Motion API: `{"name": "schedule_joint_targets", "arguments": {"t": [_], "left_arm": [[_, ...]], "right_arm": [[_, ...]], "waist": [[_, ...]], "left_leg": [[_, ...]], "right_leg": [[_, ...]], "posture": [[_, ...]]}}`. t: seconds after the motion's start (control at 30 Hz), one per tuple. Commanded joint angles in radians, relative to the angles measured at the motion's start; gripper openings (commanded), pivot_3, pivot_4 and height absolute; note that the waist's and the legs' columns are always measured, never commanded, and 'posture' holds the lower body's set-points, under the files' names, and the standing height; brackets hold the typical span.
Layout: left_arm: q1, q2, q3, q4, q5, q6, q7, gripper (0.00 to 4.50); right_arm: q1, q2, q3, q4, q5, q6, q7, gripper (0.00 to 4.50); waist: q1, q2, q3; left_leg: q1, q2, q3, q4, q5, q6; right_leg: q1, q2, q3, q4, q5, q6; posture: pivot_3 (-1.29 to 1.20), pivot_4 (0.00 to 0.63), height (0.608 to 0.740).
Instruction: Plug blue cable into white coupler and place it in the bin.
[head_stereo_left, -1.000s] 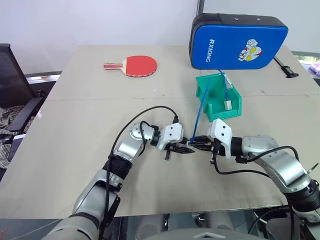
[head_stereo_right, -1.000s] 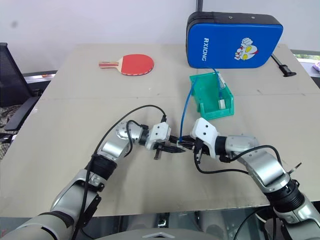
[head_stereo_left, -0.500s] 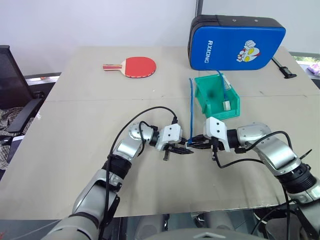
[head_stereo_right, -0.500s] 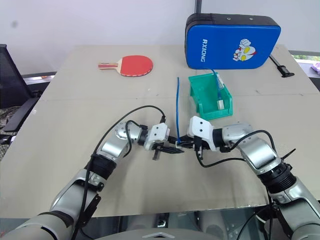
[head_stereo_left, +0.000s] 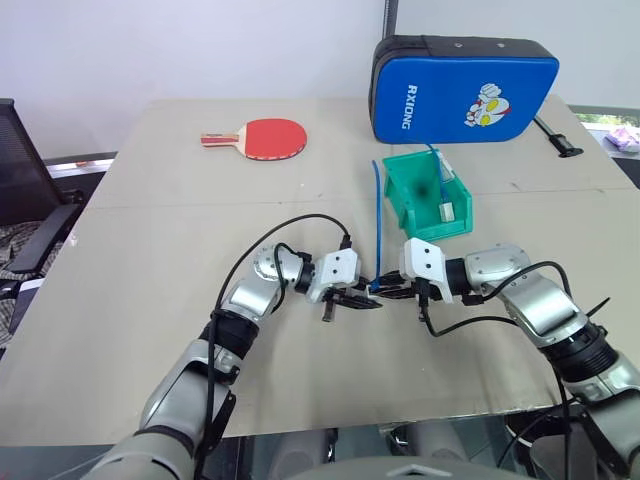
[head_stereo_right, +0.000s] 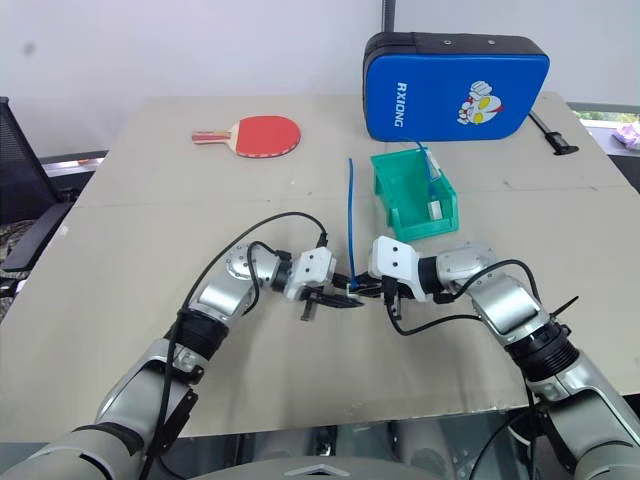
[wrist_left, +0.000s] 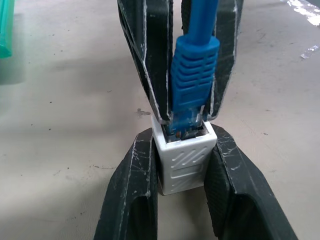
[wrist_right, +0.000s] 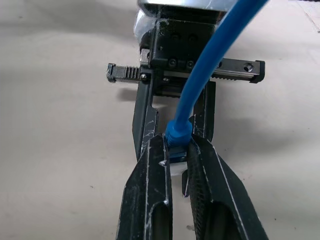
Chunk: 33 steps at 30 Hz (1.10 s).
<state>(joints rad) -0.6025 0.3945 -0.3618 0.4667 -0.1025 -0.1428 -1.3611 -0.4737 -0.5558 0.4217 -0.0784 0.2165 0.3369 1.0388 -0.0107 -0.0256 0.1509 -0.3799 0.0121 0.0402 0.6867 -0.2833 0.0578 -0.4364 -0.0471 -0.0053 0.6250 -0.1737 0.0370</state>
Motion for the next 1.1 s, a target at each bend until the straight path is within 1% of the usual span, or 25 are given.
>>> {"name": "schedule_joint_targets", "arguments": {"t": [0.03, 0.07, 0.1, 0.17, 0.2, 0.23, 0.27, 0.33, 0.43, 0.5, 0.57, 0.63, 0.67, 0.73, 0.77, 0.83, 0.87, 0.9, 0.93, 1.0, 1.07, 1.1], "left_arm": [[0.001, -0.007, 0.024, -0.092, -0.053, 0.017, -0.025, 0.67], [0.007, -0.004, 0.032, -0.108, -0.062, 0.042, -0.02, 0.67], [0.013, 0.0, 0.043, -0.13, -0.074, 0.081, -0.011, 0.67], [0.025, 0.009, 0.066, -0.18, -0.102, 0.172, 0.015, 0.67], [0.03, 0.013, 0.076, -0.203, -0.113, 0.21, 0.027, 0.67], [0.034, 0.014, 0.093, -0.234, -0.139, 0.277, 0.045, 0.67], [0.037, 0.017, 0.111, -0.268, -0.167, 0.349, 0.063, 0.67], [0.03, 0.011, 0.152, -0.333, -0.221, 0.486, 0.118, 0.67], [-0.07, -0.04, 0.205, -0.35, -0.282, 0.699, 0.242, 0.67], [-0.185, -0.11, 0.248, -0.296, -0.309, 0.788, 0.34, 0.67], [-0.32, -0.177, 0.268, -0.18, -0.289, 0.833, 0.429, 0.67], [-0.457, -0.238, 0.275, -0.02, -0.254, 0.826, 0.497, 0.67], [-0.509, -0.261, 0.273, 0.055, -0.237, 0.808, 0.516, 0.67], [-0.629, -0.318, 0.278, 0.262, -0.192, 0.732, 0.587, 0.67], [-0.677, -0.342, 0.285, 0.351, -0.175, 0.698, 0.617, 0.67], [-0.78, -0.394, 0.312, 0.535, -0.155, 0.634, 0.677, 0.67], [-0.821, -0.414, 0.326, 0.609, -0.151, 0.611, 0.698, 1.69], [-0.852, -0.43, 0.337, 0.664, -0.145, 0.59, 0.712, 1.95], [-0.874, -0.44, 0.35, 0.703, -0.141, 0.577, 0.723, 2.51], [-0.895, -0.447, 0.352, 0.741, -0.121, 0.551, 0.712, 3.26], [-0.901, -0.446, 0.361, 0.756, -0.114, 0.548, 0.702, 4.22], [-0.9, -0.442, 0.366, 0.757, -0.112, 0.555, 0.693, 4.47]], "right_arm": [[0.074, 0.022, -0.098, -0.026, 0.072, 0.087, -0.055, 1.59], [0.089, 0.027, -0.147, -0.073, 0.103, 0.098, -0.076, 1.94], [0.113, 0.024, -0.204, -0.14, 0.14, 0.113, -0.101, 2.55], [0.172, 0.017, -0.311, -0.285, 0.207, 0.144, -0.157, 3.22], [0.195, 0.017, -0.349, -0.339, 0.232, 0.159, -0.181, 3.84], [0.228, 0.015, -0.397, -0.409, 0.266, 0.182, -0.21, 4.24], [0.264, 0.012, -0.445, -0.483, 0.297, 0.204, -0.242, 4.44], [0.351, -0.003, -0.532, -0.634, 0.336, 0.251, -0.311, 4.44], [0.507, -0.032, -0.607, -0.79, 0.242, 0.286, -0.433, 4.44], [0.582, -0.015, -0.64, -0.845, 0.203, 0.305, -0.516, 4.44], [0.632, 0.013, -0.659, -0.876, 0.173, 0.324, -0.589, 4.44], [0.68, 0.032, -0.657, -0.897, 0.139, 0.326, -0.635, 4.44], [0.697, 0.034, -0.651, -0.904, 0.122, 0.323, -0.649, 4.44], [0.729, 0.046, -0.639, -0.913, 0.086, 0.317, -0.684, 4.44], [0.739, 0.054, -0.635, -0.916, 0.075, 0.314, -0.698, 4.44], [0.772, 0.071, -0.633, -0.925, 0.054, 0.299, -0.719, 4.44], [0.787, 0.078, -0.63, -0.93, 0.043, 0.292, -0.727, 4.5], [0.803, 0.084, -0.625, -0.936, 0.03, 0.285, -0.734, 4.5], [0.817, 0.087, -0.619, -0.941, 0.019, 0.279, -0.74, 4.5], [0.838, 0.096, -0.606, -0.952, 0.003, 0.272, -0.749, 4.5], [0.852, 0.108, -0.594, -0.959, -0.007, 0.264, -0.757, 4.5], [0.857, 0.112, -0.587, -0.958, -0.012, 0.26, -0.76, 4.5]], "waist": [[0.001, 0.001, 0.001], [0.001, 0.001, 0.001], [0.001, 0.001, 0.001], [0.004, 0.001, 0.001], [0.006, 0.002, 0.001], [0.006, 0.002, 0.001], [0.007, 0.002, 0.002], [0.012, 0.002, 0.001], [0.027, 0.001, 0.002], [0.03, 0.001, 0.002], [0.037, 0.0, 0.003], [0.036, 0.0, 0.002], [0.027, 0.001, 0.002], [0.023, 0.001, 0.002], [0.022, 0.001, 0.002], [0.022, 0.0, 0.003], [0.024, 0.0, 0.003], [0.023, 0.0, 0.003], [0.023, 0.0, 0.003], [0.022, 0.0, 0.003], [0.022, 0.0, 0.003], [0.023, 0.0, 0.003]], "left_leg": [[0.0, 0.0, 0.0, 0.0, 0.0, 0.0], [-0.001, 0.0, 0.0, 0.0, 0.0, 0.0], [-0.002, 0.0, 0.0, 0.0, 0.0, 0.0], [-0.006, -0.001, 0.0, 0.001, 0.0, 0.0], [-0.008, -0.001, 0.0, 0.001, 0.0, 0.0], [-0.011, -0.002, 0.0, 0.001, 0.0, 0.0], [-0.013, -0.002, 0.0, 0.002, 0.0, 0.0], [-0.014, -0.002, -0.002, 0.002, 0.0, 0.0], [-0.015, -0.002, -0.005, 0.002, 0.0, 0.0], [-0.016, -0.003, -0.007, 0.003, 0.0, 0.0], [-0.017, -0.005, -0.008, 0.005, 0.0, -0.001], [-0.019, -0.007, -0.01, 0.011, 0.0, 0.0], [-0.018, -0.007, -0.01, 0.011, 0.0, 0.0], [-0.015, -0.008, -0.009, 0.011, 0.0, 0.0], [-0.015, -0.008, -0.008, 0.011, 0.0, 0.0], [-0.015, -0.009, -0.008, 0.011, 0.0, 0.001], [-0.016, -0.008, -0.009, 0.011, -0.001, 0.001], [-0.017, -0.009, -0.01, 0.011, -0.001, 0.001], [-0.018, -0.008, -0.01, 0.011, -0.001, 0.002], [-0.019, -0.008, -0.01, 0.01, -0.001, 0.002], [-0.019, -0.008, -0.009, 0.009, -0.001, 0.002], [-0.019, -0.008, -0.009, 0.009, -0.001, 0.002]], "right_leg": [[0.0, 0.0, 0.0, 0.0, 0.0, 0.0], [0.0, -0.001, 0.0, 0.0, 0.0, 0.0], [-0.001, -0.001, 0.0, 0.0, 0.001, 0.0], [-0.005, -0.002, 0.001, 0.0, 0.002, 0.003], [-0.006, -0.003, 0.001, 0.0, 0.003, 0.004], [-0.009, -0.003, 0.001, 0.001, 0.003, 0.004], [-0.01, -0.003, 0.001, 0.0, 0.003, 0.004], [-0.01, -0.004, -0.001, 0.0, 0.003, 0.004], [-0.01, -0.004, -0.004, 0.0, 0.002, 0.005], [-0.01, -0.004, -0.005, -0.001, 0.001, 0.007], [-0.009, -0.003, -0.004, 0.0, 0.0, 0.009], [-0.007, -0.002, -0.004, 0.0, 0.0, 0.009], [-0.007, -0.002, -0.004, 0.0, 0.0, 0.009], [-0.004, -0.002, -0.002, -0.002, -0.001, 0.009], [-0.004, -0.002, -0.002, -0.003, -0.003, 0.006], [-0.004, -0.001, -0.001, -0.002, -0.003, 0.006], [-0.005, -0.001, -0.002, -0.002, -0.003, 0.006], [-0.005, -0.001, -0.003, -0.002, -0.002, 0.007], [-0.006, 0.0, -0.003, -0.002, -0.002, 0.007], [-0.007, 0.0, -0.002, -0.002, -0.001, 0.009], [-0.009, 0.0, -0.001, -0.002, -0.001, 0.009], [-0.009, 0.0, -0.001, -0.002, -0.001, 0.009]], "posture": [[0.0, 0.15, 0.731], [0.0, 0.15, 0.731], [0.0, 0.15, 0.731], [0.0, 0.15, 0.731], [0.0, 0.15, 0.731], [0.0, 0.15, 0.731], [0.0, 0.15, 0.731], [0.0, 0.15, 0.731], [0.0, 0.15, 0.731], [0.0, 0.15, 0.731], [0.0, 0.15, 0.731], [0.0, 0.15, 0.731], [0.0, 0.15, 0.731], [0.0, 0.15, 0.731], [0.0, 0.15, 0.731], [0.0, 0.15, 0.731], [0.0, 0.15, 0.731], [0.0, 0.15, 0.731], [0.0, 0.15, 0.731], [0.0, 0.15, 0.731], [0.0, 0.15, 0.731], [0.0, 0.15, 0.731]]}}
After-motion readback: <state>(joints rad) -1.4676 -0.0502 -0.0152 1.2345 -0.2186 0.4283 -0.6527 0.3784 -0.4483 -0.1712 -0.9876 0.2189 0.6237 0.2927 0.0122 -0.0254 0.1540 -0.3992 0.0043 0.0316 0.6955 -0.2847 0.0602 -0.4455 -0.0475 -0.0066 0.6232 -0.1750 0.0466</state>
